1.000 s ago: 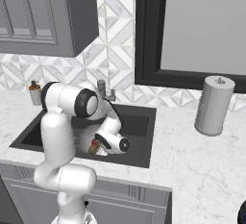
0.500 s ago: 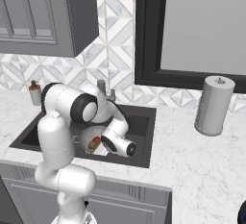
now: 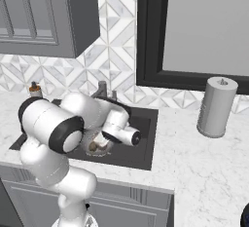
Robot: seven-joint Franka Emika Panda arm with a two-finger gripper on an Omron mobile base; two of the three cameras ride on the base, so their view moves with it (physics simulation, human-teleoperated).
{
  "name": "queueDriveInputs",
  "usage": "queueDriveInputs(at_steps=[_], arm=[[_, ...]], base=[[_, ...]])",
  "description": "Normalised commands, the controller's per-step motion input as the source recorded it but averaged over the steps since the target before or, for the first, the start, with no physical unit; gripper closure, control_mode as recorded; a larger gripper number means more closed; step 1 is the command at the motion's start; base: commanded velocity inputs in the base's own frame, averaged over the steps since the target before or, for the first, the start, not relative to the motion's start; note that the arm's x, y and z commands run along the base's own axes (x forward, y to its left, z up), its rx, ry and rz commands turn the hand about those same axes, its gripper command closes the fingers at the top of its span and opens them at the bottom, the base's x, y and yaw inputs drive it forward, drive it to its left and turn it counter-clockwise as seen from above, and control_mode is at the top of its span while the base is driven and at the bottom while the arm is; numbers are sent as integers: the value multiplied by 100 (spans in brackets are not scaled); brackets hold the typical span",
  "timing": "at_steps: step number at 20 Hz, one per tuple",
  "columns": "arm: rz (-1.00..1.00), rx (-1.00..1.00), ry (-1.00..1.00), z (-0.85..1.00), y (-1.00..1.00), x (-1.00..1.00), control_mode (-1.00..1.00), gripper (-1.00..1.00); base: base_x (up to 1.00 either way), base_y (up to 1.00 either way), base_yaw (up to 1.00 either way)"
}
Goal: Put the colander in the sink, put the kiwi, kiwi, apple in the colander, and turn on the sink faucet and pour water over the colander.
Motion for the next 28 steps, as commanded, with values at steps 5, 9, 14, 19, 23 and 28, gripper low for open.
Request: queueDriveInputs(at_steps=[5,9,14,19,23,28], arm=[[-24,14,-3,62,-39,-44,-100,-100],[-4,15,2,66,-64,-34,-100,-100],[0,2,22,81,-35,-1,-100,-100],[0,-2,29,41,0,13,-100,-100],[1,5,12,-1,0,36,-100,-100],[0,18,-2,-2,0,37,-100,-100]], base=[[0,0,0],[0,0,0],[0,0,0],[0,0,0],[0,0,0],[0,0,0]])
